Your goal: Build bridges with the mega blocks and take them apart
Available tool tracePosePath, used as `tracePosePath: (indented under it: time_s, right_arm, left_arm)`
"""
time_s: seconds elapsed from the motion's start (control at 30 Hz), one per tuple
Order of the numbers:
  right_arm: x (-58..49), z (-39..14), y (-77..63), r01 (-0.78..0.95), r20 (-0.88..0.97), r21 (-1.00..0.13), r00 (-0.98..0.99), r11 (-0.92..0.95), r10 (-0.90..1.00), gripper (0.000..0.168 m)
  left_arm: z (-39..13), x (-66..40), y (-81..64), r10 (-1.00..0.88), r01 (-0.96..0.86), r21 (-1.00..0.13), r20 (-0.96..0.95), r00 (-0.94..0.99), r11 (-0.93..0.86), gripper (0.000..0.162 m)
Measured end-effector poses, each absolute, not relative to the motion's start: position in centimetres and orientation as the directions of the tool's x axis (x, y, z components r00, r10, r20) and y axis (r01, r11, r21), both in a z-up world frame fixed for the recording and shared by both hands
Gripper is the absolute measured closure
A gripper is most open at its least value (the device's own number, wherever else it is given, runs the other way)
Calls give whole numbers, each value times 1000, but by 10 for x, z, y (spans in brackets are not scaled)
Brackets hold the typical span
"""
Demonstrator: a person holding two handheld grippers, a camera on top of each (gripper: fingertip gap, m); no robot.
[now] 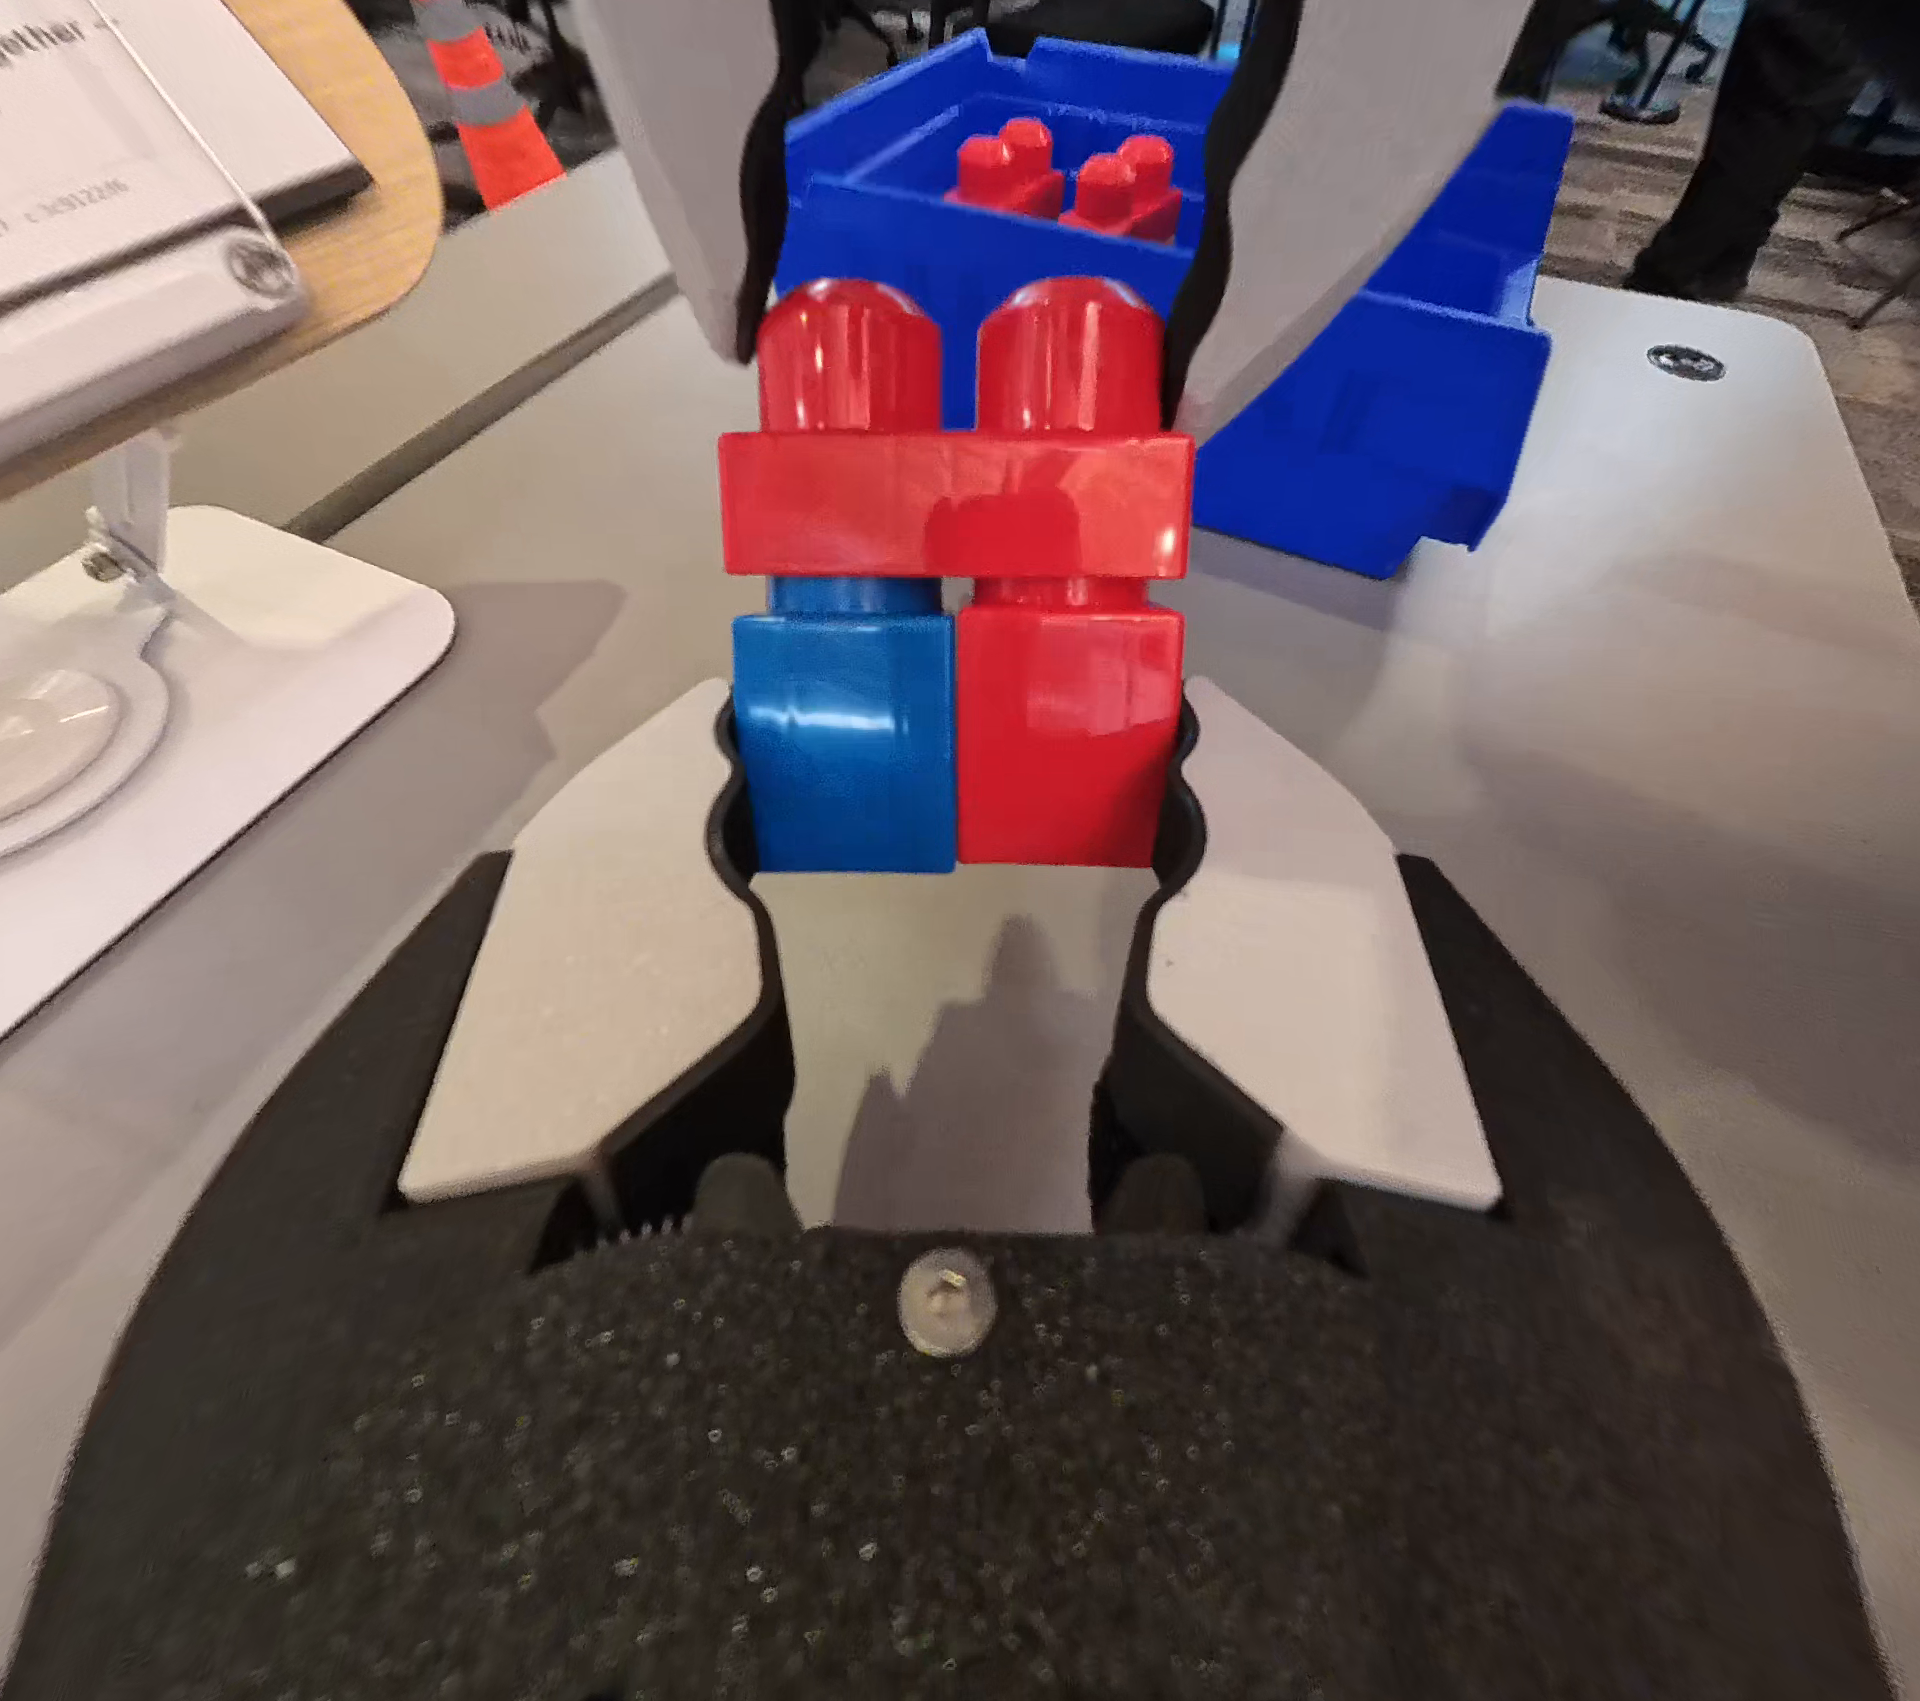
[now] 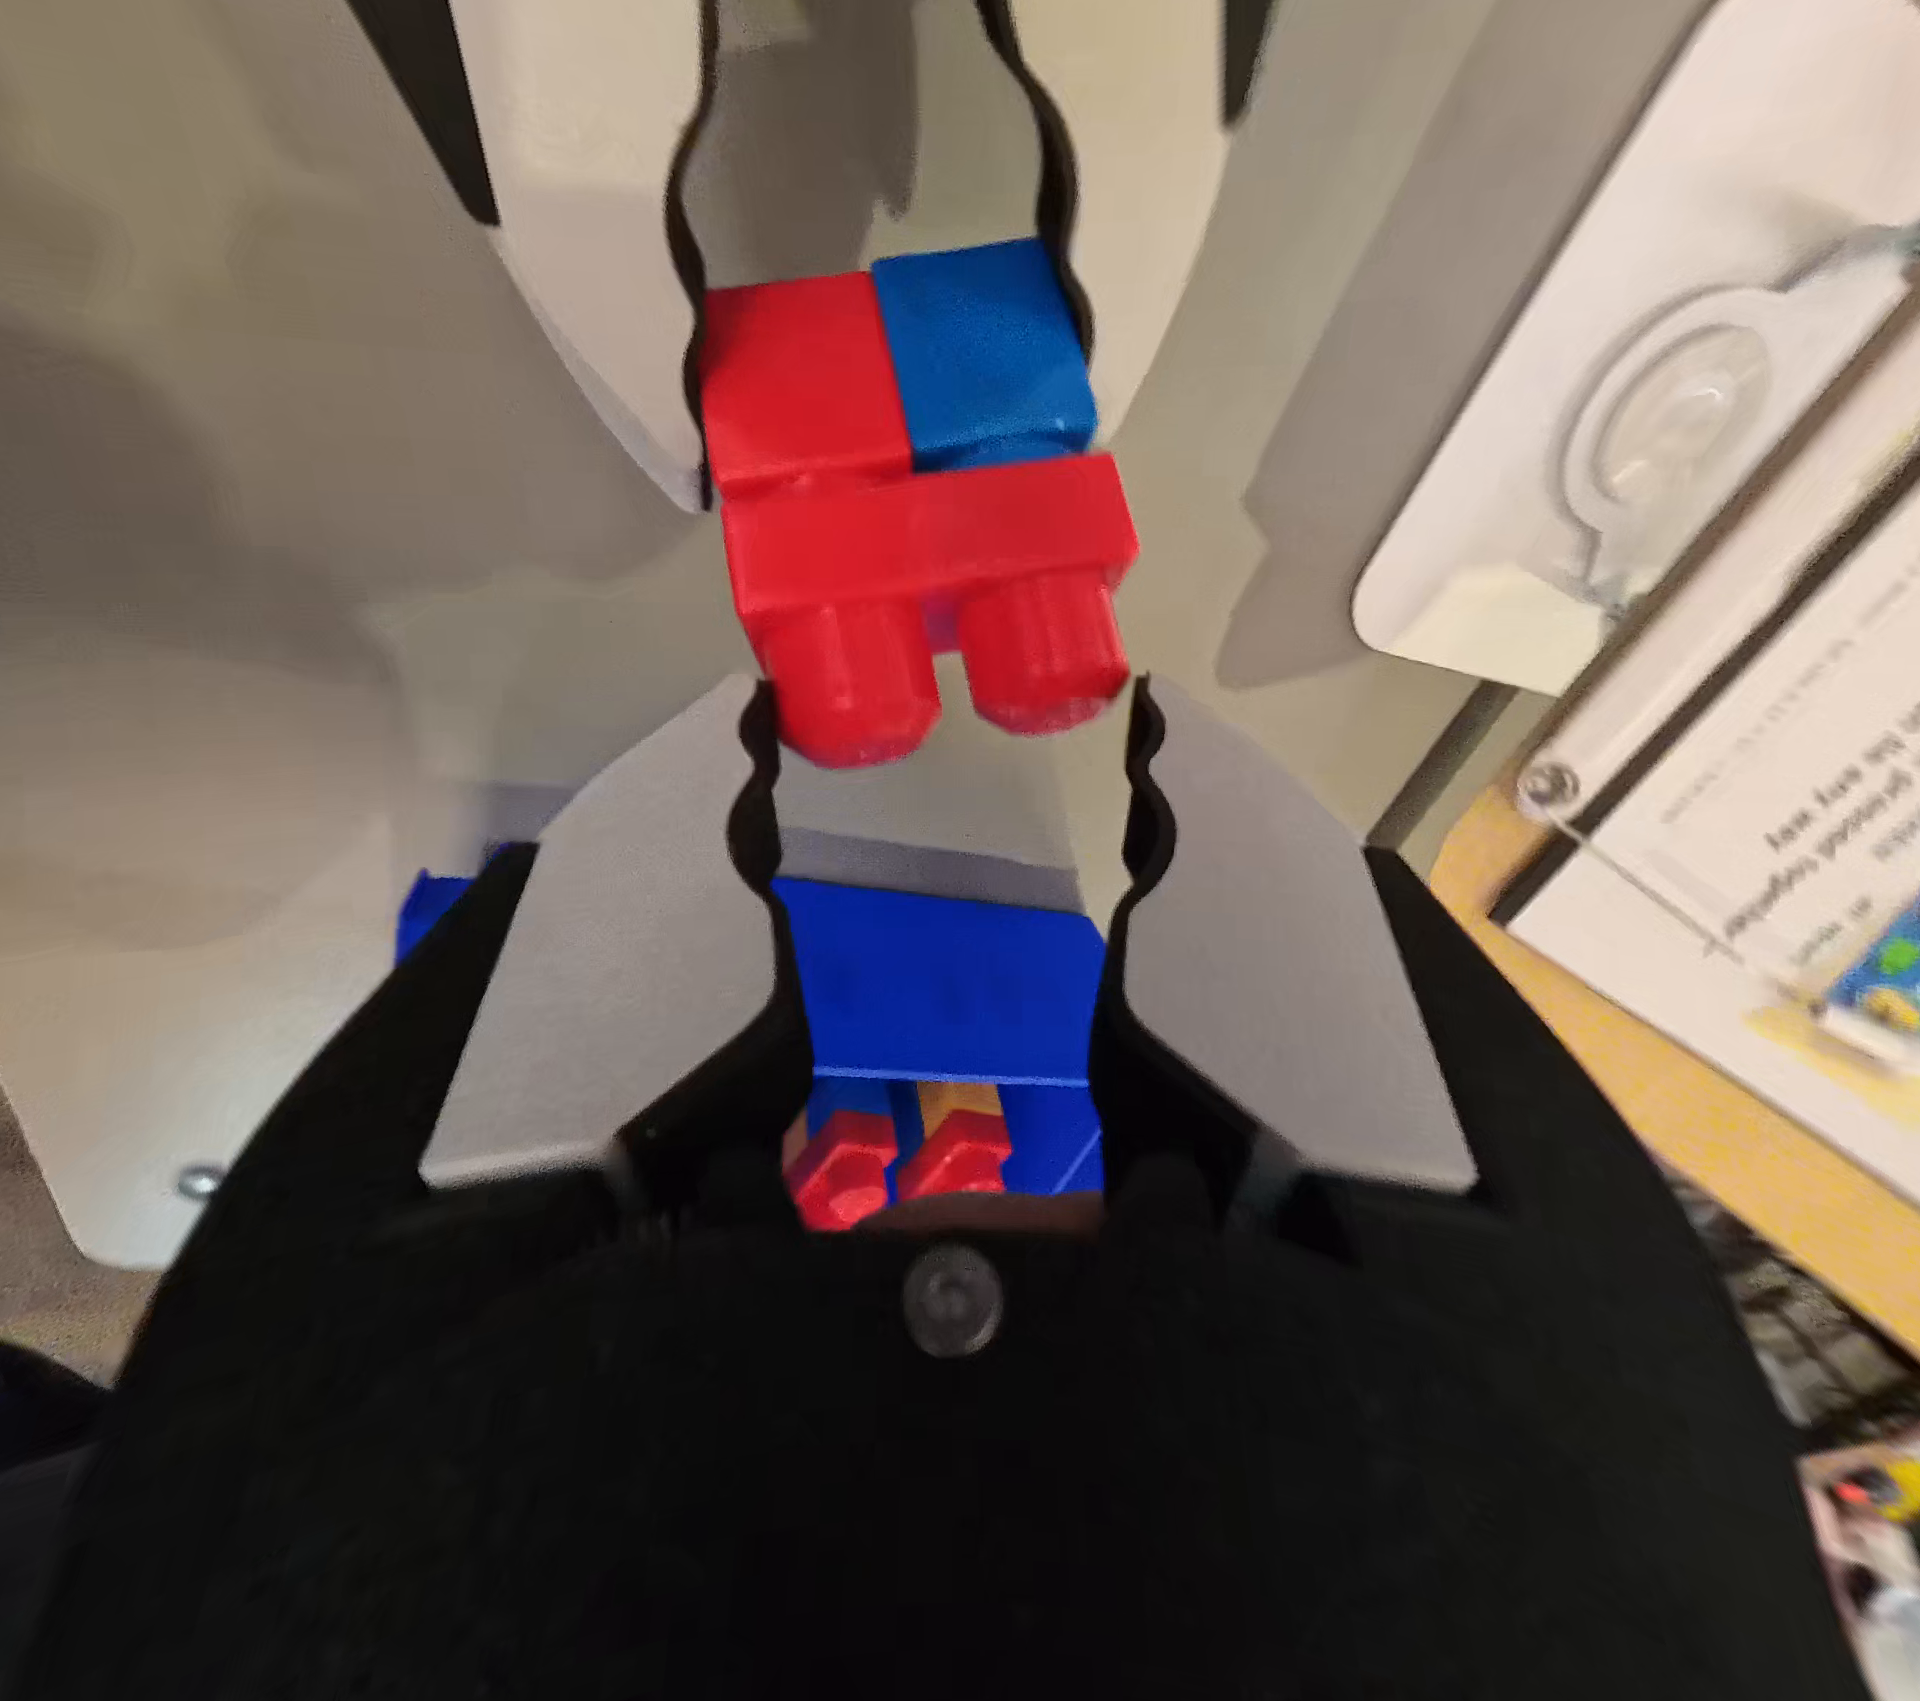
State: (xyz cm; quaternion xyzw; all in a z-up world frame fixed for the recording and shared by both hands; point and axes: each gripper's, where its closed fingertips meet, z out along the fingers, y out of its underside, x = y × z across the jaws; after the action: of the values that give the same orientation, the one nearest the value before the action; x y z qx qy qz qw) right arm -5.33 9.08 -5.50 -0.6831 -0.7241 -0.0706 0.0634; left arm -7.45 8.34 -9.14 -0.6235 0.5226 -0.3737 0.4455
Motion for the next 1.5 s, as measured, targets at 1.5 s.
tracePosePath:
  time_s: [1.5]
  right_arm:
    - [-129, -52, 64, -49, -963, -113, -240, -992, 121, 69]
  left_arm:
    - [-79, -91, 77, -992, -143, -985, -106, 66, 95, 88]
